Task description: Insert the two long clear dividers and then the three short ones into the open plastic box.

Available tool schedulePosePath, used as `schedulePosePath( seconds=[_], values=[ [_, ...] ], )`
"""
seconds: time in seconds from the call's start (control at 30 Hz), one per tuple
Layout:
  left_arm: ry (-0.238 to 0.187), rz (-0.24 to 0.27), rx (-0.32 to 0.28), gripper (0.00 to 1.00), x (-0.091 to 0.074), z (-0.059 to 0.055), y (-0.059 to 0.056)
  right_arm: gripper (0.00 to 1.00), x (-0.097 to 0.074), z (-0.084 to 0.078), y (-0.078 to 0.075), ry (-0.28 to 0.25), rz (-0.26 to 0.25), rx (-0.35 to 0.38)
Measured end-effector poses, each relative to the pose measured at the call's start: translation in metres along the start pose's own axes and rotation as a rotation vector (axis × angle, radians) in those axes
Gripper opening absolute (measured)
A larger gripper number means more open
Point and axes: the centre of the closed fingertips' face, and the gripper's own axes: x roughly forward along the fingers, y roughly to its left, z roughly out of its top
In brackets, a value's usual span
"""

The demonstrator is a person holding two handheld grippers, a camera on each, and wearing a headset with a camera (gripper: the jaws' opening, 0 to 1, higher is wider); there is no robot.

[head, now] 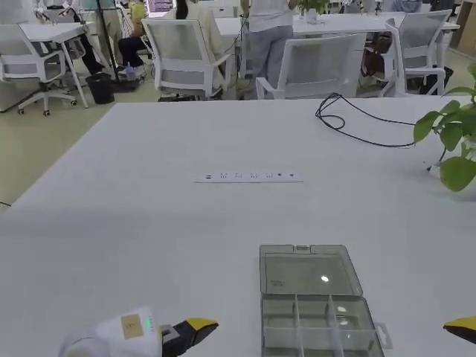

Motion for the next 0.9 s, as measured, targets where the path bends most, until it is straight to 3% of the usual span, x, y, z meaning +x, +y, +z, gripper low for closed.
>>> schedulePosePath(
  seconds=[0.9],
  values=[
    [-0.001,-0.009,-0.007,1.00,0.0018,-0.0025,-0.0008,0.88,0.0020,-0.0023,-0.0015,0.022,0.017,-0.015]
  ],
)
